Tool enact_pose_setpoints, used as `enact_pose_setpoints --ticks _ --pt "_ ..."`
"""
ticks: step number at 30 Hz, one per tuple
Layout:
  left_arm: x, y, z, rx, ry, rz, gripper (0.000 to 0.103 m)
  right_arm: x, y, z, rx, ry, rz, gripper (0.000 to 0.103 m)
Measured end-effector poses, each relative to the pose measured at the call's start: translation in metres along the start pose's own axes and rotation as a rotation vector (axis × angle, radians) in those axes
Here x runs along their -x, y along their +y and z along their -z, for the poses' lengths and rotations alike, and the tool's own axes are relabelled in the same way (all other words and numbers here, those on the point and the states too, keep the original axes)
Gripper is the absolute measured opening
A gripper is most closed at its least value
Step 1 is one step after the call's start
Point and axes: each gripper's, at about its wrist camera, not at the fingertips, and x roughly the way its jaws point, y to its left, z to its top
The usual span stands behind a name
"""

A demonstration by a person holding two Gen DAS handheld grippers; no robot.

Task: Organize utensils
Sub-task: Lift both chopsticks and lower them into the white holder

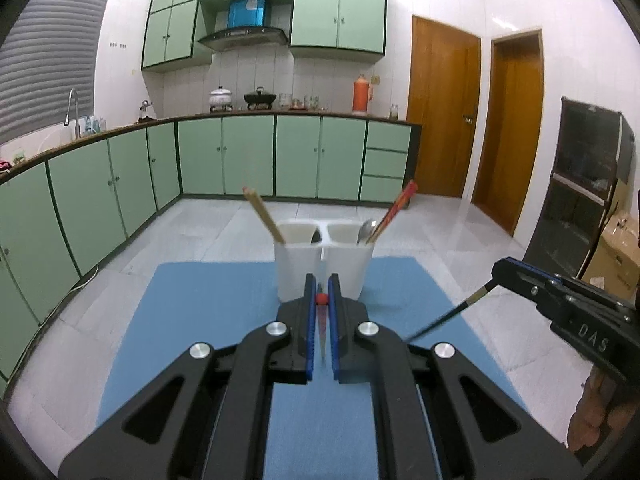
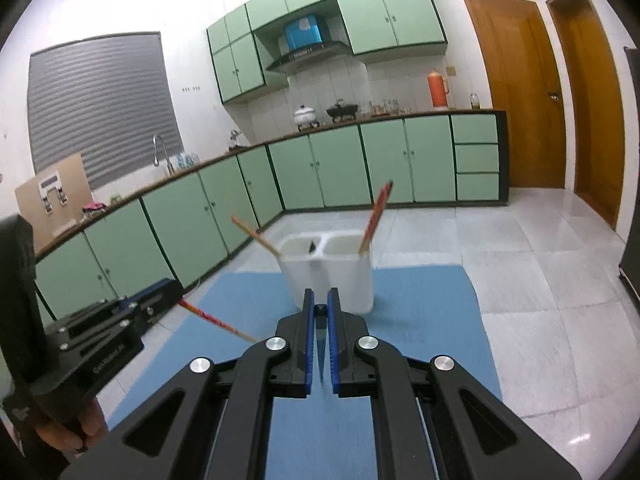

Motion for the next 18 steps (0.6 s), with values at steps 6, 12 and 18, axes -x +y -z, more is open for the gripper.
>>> enact_pose_setpoints --ticks 6,12,18 --pt "0.000 0.001 -0.024 0.011 -0.045 0.027 0.005 0.000 0.003 -0.027 0.033 -0.033 -0.009 0.006" --pt "0.000 0.009 -0.049 0.036 -0.080 0.061 0.005 -0.002 0.006 -0.055 0.059 -0.066 -0.035 0.006" --pt "0.006 0.024 -0.082 0.073 -0.138 0.079 0.005 -0.008 0.012 -0.096 0.096 -0.123 -0.065 0.006"
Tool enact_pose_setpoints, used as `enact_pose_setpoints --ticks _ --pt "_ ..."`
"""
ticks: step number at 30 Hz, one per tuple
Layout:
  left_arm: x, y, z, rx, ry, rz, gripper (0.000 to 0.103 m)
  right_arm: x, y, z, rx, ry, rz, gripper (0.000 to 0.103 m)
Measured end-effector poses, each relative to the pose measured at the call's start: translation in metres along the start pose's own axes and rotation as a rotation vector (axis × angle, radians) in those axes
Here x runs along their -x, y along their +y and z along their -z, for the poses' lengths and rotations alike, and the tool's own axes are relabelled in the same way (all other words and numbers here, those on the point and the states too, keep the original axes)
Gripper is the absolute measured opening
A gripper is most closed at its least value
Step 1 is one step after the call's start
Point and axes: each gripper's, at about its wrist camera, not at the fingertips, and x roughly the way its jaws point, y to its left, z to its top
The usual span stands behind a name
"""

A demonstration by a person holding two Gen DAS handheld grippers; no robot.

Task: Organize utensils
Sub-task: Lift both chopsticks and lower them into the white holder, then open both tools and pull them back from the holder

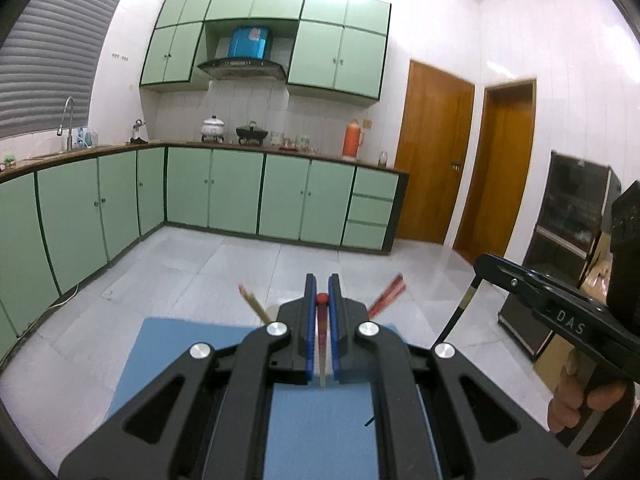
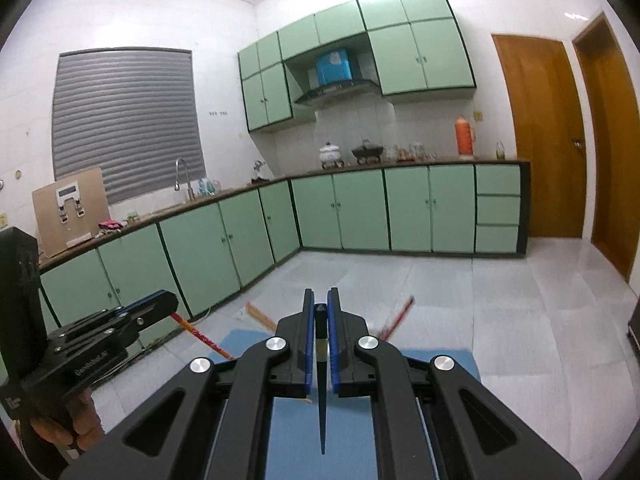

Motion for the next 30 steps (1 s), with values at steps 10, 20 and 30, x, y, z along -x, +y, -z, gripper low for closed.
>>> enact_pose_setpoints --ticks 10,20,30 --pt "-0.018 -0.003 -0.058 -0.031 -0.125 -0.027 0.005 -0.032 -0.008 -0.064 0.035 -0.081 0.004 0.006" --pt "-0.085 -0.016 -0.060 -0.089 -0.097 -0.055 0.005 -0.104 -0.026 -0.075 0.068 -0.094 0.058 0.006" --pt "-0.146 0.009 -0.027 -0.085 0.008 -0.078 0.005 -0.162 -0.041 -0.034 0.041 0.019 0.037 0.006"
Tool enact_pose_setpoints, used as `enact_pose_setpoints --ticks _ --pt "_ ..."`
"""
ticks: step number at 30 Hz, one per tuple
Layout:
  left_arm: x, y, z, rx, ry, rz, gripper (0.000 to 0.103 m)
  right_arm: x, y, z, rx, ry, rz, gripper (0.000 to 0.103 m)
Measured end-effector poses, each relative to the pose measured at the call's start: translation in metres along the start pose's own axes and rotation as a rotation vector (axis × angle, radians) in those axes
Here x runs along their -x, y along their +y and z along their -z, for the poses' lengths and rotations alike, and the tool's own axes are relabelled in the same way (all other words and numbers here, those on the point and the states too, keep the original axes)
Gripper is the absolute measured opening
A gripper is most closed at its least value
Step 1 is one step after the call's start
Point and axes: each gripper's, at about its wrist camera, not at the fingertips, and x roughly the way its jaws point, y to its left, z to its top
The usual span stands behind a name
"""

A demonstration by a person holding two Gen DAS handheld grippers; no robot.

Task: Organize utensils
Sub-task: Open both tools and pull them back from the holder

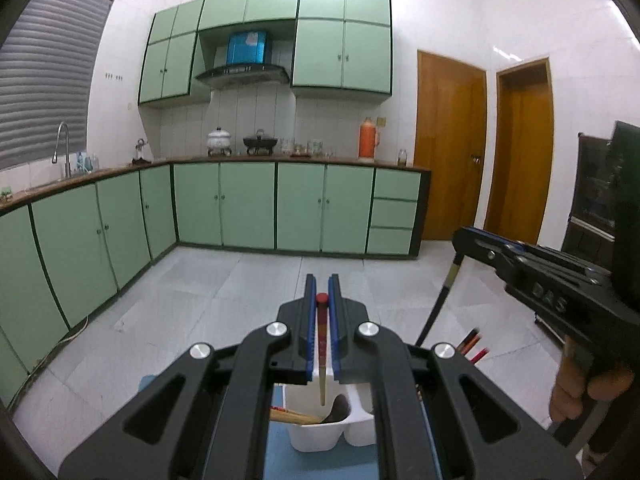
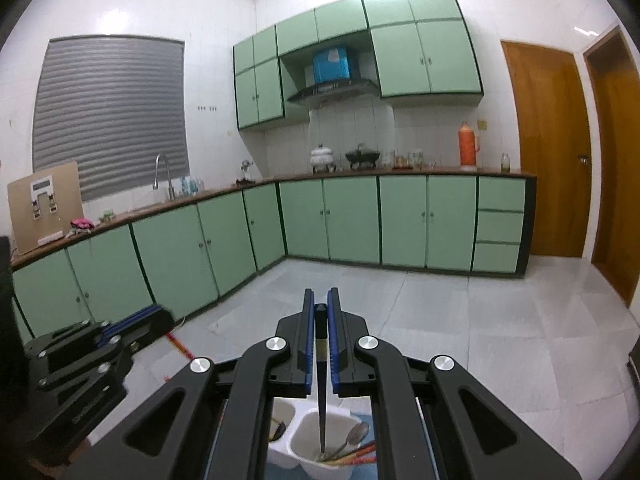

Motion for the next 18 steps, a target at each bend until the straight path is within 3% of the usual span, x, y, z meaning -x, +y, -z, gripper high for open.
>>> enact_pose_setpoints --ticks 4,6,7,9,14,18 --pt "-0.019 0.006 0.016 -0.005 0.053 0.003 0.006 -0.006 -0.001 0.023 -0.003 0.063 -0.017 0.007" --pt "-0.024 0.009 0.023 -0.002 0.077 0.012 0.009 -0.004 0.000 0.035 -0.005 0.082 -0.020 0.014" --pt "-0.025 0.010 0.026 0.000 0.086 0.010 0.013 0.000 0.000 0.040 -0.004 0.088 -0.014 0.019" --pt "-0.020 0.013 0.030 0.011 0.091 0.009 0.038 0.008 -0.001 0.044 -0.011 0.084 -0.002 0.040" --pt "0.008 0.018 0.034 0.019 0.063 0.000 0.050 0.046 -0.008 0.051 -0.054 0.047 0.024 0.049" --pt "0.030 0.020 0.038 0.026 0.061 -0.009 0.061 0.074 -0.009 0.053 -0.075 0.041 0.049 0.063"
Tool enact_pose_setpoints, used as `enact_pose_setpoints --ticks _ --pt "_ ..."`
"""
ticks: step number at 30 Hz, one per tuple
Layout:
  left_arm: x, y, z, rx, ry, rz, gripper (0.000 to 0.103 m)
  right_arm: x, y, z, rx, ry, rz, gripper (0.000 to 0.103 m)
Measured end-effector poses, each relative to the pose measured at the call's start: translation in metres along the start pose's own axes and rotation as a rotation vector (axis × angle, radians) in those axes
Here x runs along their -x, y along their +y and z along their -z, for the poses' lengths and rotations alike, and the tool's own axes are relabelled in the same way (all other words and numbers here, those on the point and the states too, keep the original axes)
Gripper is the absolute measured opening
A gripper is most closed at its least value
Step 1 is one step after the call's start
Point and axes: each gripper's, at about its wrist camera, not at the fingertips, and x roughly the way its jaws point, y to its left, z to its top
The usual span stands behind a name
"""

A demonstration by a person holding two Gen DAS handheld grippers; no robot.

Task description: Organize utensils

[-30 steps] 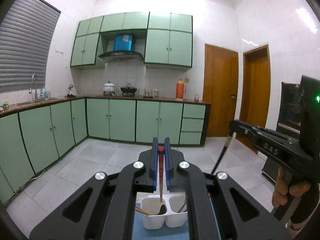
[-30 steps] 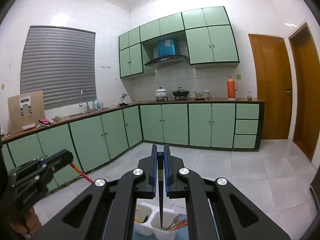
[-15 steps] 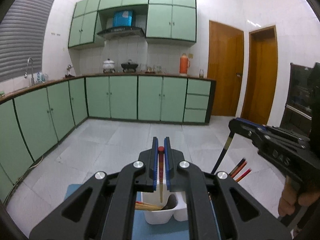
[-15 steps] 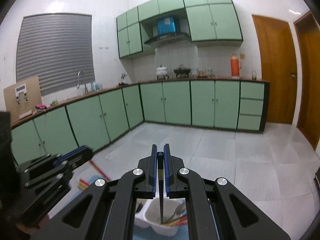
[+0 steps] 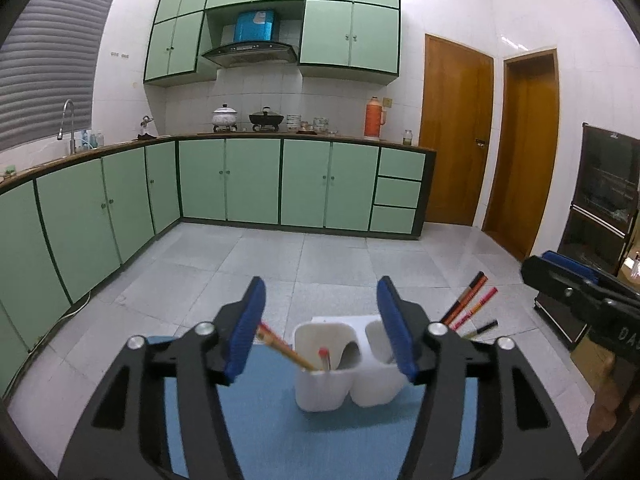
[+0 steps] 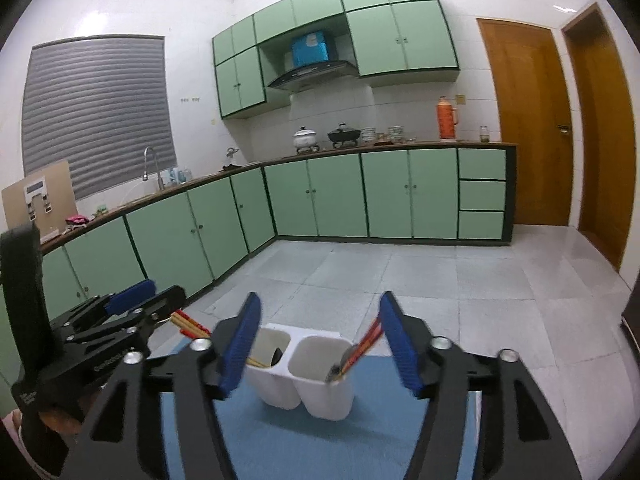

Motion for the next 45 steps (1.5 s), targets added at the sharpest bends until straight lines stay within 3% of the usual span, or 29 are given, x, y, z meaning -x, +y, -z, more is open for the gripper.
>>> enact_pose_setpoints --ticks 4,8,14,27,45 --pt "0.022 -0.001 0.008 -0.003 0.000 -0.009 0.068 0.019 0.002 0.010 -0.020 0.013 0.006 0.064" --pt "0.041 -0.003 0.015 -0.006 0.010 -0.004 0.074 0.035 0.012 0.025 -0.011 0.040 -0.008 0.081" --pt "0.067 -0.006 0.024 -0.011 0.011 -0.004 0.086 0.053 0.026 0.039 -0.006 0.062 -0.036 0.097" --pt "0.107 -0.007 0.037 -0.028 -0.004 -0.012 0.092 0.079 0.038 0.048 -0.006 0.066 -0.037 0.097" --pt "0.121 -0.019 0.042 -0.044 -0.019 0.004 0.094 0.092 0.038 0.048 0.002 0.064 -0.034 0.097"
